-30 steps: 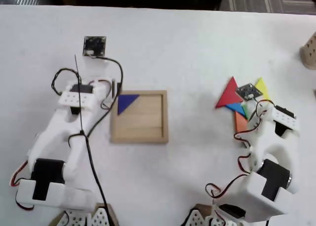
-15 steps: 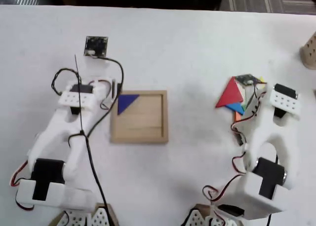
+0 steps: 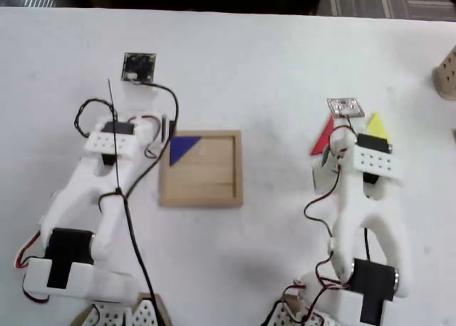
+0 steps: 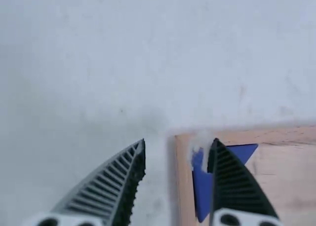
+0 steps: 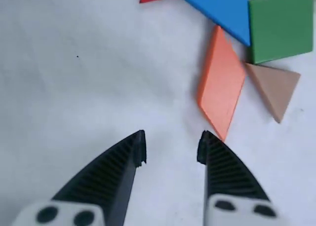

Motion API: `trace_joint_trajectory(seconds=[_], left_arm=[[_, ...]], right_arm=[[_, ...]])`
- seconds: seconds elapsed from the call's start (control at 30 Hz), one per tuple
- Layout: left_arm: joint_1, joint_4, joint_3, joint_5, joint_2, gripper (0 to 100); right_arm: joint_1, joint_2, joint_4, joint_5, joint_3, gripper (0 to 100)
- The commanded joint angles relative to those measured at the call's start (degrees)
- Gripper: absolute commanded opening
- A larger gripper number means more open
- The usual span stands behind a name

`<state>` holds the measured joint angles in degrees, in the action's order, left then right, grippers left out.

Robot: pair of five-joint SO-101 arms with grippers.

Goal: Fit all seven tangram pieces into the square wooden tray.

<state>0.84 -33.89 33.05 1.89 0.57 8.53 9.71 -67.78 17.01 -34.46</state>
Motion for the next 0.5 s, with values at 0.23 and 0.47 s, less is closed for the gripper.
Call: trace_joint_trajectory(seconds=[0.23,0.47], left_arm=[[0.0,0.1,-1.7,-0.4,0.3,22],[-2.0,0.3,-1.2,-0.4,0.3,22]], right_arm=[[1.2,-1.8,5.3,-6.6,-2.6,27.6],[3.6,-4.8,11.5,-11.2,-2.3,27.6]])
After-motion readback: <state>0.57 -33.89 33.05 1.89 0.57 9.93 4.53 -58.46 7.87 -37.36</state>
